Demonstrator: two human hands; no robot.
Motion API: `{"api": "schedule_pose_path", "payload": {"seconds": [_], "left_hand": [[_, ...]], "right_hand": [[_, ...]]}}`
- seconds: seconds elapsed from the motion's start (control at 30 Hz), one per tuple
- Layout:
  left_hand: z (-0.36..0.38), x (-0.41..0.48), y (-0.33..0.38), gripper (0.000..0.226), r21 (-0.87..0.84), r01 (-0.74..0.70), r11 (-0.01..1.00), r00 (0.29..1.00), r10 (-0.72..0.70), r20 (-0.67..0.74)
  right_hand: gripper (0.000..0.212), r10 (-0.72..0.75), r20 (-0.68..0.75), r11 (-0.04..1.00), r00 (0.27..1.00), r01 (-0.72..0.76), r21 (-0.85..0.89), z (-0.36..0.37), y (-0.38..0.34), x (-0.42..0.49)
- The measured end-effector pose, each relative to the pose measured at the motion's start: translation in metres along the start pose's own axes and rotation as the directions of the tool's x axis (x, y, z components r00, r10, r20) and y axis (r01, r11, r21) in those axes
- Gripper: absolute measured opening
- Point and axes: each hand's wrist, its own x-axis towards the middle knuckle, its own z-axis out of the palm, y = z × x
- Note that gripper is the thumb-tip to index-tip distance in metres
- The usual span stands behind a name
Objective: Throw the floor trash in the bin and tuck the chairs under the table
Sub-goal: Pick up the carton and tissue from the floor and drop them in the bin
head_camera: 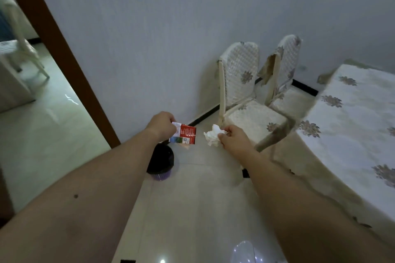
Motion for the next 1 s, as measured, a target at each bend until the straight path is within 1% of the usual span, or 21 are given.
{"api": "schedule_pose_path", "payload": {"seconds": [0.1, 0.23, 0.33, 0.5, 0.63, 0.83, 1.0], "left_hand": [[-0.014, 0.021, -0.020, 0.012, 0.007, 0.045, 0.999, 0.999, -0.045, -0.031], [-0.029, 0.053, -0.040, 0.018, -0.007, 0.101, 0.995, 0.992, -0.101, -0.069], [-0.034, 0.083, -0.061, 0.019, -0.028, 0.159, 0.987, 0.982, -0.161, -0.102], [-0.034, 0.120, -0.109, 0.020, -0.069, 0.267, 0.961, 0.955, -0.274, -0.115], [-0.029, 0.146, -0.152, 0.020, -0.088, 0.323, 0.942, 0.938, -0.331, -0.102], [-0.022, 0.193, -0.213, 0.021, -0.099, 0.370, 0.924, 0.923, -0.377, -0.077], [-0.001, 0.246, -0.272, 0.010, -0.117, 0.389, 0.914, 0.916, -0.397, -0.056]], "right_hand": [[0.019, -0.022, 0.052, 1.000, 0.998, 0.021, 0.009, 0.023, -0.016, 0.032], [0.014, -0.058, 0.106, 0.998, 0.993, 0.060, -0.013, 0.051, -0.039, 0.083], [0.010, -0.088, 0.174, 0.995, 0.981, 0.095, -0.029, 0.080, -0.051, 0.125], [0.018, -0.111, 0.283, 0.989, 0.953, 0.133, -0.061, 0.137, -0.057, 0.183], [0.018, -0.104, 0.324, 0.987, 0.940, 0.136, -0.079, 0.179, -0.056, 0.214], [0.019, -0.058, 0.366, 0.988, 0.929, 0.107, -0.115, 0.244, -0.051, 0.260], [0.019, -0.032, 0.370, 0.981, 0.929, 0.100, -0.166, 0.307, -0.039, 0.304]]}}
